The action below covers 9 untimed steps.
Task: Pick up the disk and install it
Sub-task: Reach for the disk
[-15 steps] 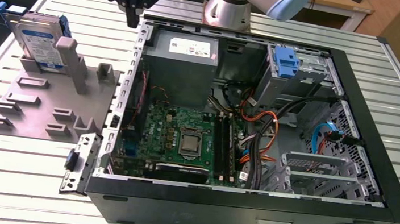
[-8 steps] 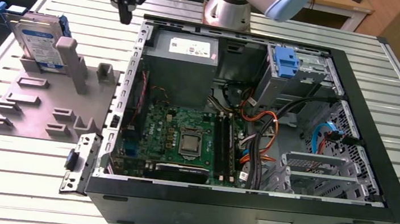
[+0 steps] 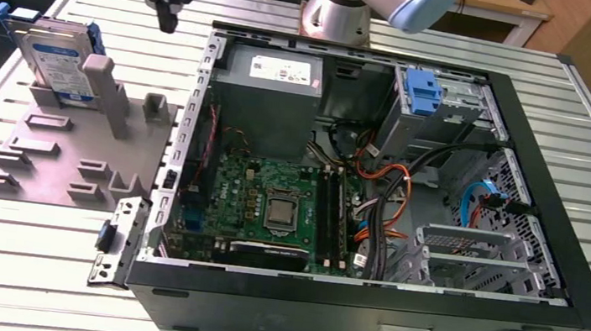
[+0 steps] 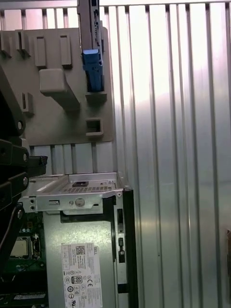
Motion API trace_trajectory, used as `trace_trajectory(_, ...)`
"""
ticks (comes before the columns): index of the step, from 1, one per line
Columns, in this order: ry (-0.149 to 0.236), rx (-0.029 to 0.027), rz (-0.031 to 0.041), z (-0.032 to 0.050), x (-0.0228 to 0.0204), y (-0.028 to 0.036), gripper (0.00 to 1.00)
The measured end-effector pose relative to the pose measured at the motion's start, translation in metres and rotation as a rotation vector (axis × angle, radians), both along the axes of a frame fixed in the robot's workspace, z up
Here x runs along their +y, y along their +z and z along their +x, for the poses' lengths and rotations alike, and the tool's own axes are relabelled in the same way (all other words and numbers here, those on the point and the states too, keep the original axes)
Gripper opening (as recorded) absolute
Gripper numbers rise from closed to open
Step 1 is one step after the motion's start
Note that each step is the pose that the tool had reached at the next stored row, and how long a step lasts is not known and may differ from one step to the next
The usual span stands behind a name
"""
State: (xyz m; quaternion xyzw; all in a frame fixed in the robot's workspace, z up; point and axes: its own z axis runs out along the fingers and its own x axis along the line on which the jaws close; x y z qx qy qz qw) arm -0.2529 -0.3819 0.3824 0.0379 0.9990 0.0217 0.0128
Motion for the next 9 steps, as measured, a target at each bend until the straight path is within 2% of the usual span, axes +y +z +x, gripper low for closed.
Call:
trace_trajectory(4,0.0,0.0001,0.0,-0.0105,0.0012,-0.0016,0.11)
trace_trajectory(9,0.0,0.0002,0.0,-0.0113,0.0012,-0.0018,0.11)
